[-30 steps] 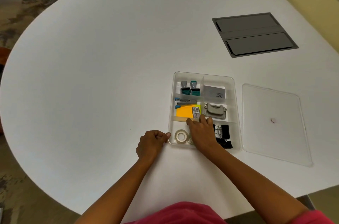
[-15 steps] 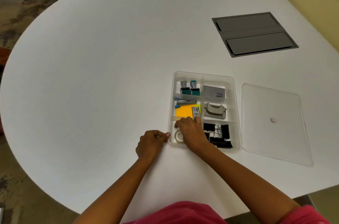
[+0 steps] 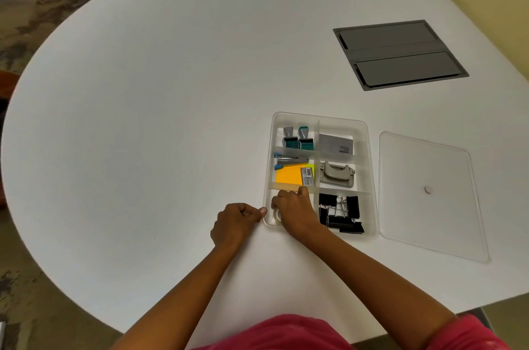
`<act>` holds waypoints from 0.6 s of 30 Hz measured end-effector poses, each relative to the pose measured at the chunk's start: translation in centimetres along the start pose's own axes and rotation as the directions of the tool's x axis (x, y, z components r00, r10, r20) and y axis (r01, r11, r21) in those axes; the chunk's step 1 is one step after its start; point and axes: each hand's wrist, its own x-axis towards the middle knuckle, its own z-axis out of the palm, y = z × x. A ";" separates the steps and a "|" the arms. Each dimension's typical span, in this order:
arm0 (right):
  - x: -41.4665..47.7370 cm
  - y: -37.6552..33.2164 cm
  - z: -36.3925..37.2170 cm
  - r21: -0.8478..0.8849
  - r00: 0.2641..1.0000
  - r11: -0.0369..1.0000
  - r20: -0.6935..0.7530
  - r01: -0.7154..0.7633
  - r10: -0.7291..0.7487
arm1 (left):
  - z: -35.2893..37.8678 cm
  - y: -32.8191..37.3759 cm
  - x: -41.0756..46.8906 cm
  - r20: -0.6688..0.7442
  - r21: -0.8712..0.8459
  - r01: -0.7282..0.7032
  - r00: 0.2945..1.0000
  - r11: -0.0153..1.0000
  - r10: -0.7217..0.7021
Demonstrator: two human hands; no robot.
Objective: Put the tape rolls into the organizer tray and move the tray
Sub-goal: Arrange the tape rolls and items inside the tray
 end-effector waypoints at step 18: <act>-9.7 7.9 -1.5 0.592 0.607 0.770 -0.528 -0.238 0.594 | 0.4 0.5 -0.8 -0.033 -0.015 -0.049 0.998 0.999 0.049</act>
